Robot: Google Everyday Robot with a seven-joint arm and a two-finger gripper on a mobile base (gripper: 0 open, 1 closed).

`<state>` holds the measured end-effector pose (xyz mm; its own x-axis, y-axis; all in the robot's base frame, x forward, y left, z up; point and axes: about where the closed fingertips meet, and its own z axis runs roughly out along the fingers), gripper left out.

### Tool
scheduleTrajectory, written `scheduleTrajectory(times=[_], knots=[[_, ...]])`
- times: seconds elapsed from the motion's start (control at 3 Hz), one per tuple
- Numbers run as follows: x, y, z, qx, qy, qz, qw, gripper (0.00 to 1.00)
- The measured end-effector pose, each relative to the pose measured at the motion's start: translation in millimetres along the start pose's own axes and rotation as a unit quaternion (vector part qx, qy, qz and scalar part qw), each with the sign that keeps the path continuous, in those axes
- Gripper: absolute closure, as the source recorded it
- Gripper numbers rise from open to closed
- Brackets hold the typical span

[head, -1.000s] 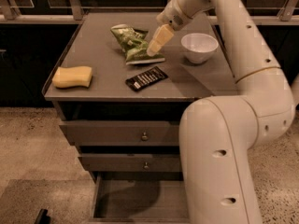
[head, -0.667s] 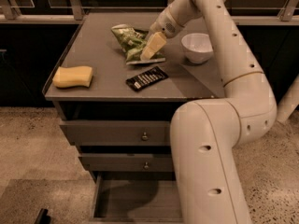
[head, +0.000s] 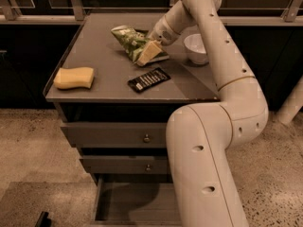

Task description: Place green jalapeno chip bag into bottom drawer

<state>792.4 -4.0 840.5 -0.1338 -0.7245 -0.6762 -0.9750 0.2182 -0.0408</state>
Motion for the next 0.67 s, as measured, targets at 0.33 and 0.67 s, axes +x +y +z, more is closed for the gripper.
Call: scheduleTrajectory(times=[0.33, 0.67], knots=[[0.0, 0.0, 0.0, 0.000, 0.000, 0.000, 1.0000, 0.64], [0.0, 0.0, 0.0, 0.000, 0.000, 0.000, 1.0000, 0.87]])
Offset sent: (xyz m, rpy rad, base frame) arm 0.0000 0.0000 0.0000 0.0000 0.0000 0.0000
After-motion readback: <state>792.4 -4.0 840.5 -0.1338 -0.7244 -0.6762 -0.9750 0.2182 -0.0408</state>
